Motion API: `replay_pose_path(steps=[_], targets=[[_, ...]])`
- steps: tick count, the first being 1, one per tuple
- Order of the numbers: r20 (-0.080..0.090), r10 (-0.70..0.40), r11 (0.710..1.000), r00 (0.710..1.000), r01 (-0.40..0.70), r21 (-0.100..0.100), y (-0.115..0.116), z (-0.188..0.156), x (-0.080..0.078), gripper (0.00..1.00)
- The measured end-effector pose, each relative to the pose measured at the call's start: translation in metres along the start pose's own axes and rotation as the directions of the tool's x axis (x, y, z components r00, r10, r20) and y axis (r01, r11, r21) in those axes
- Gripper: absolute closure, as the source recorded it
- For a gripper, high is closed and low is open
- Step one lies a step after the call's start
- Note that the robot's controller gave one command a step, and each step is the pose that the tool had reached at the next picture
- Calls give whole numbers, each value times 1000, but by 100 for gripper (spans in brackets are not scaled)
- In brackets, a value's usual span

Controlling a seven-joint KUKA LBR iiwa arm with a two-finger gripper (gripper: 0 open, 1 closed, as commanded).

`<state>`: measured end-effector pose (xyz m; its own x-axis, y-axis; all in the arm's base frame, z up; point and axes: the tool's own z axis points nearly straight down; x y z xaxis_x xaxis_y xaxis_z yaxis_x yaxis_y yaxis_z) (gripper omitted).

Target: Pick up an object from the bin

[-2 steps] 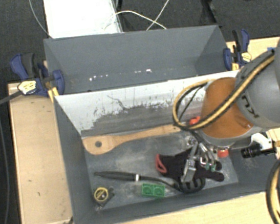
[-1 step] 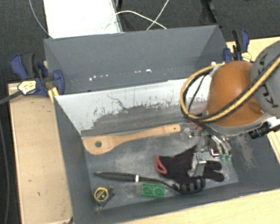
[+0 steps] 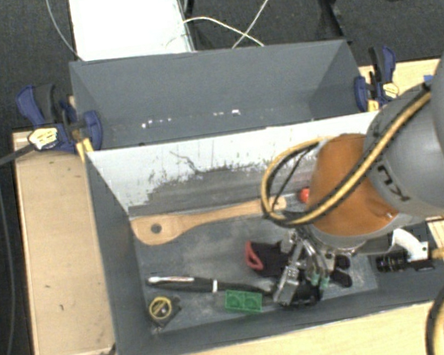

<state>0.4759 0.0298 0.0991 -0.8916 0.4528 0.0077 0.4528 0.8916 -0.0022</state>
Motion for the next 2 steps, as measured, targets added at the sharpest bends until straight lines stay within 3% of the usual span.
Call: replay_pose_path(steps=[1, 2], targets=[[17, -165, 986, 986, 165, -4, 3, 28, -43, 0], [10, -599, 801, 801, 599, 6, 14, 28, -10, 100]])
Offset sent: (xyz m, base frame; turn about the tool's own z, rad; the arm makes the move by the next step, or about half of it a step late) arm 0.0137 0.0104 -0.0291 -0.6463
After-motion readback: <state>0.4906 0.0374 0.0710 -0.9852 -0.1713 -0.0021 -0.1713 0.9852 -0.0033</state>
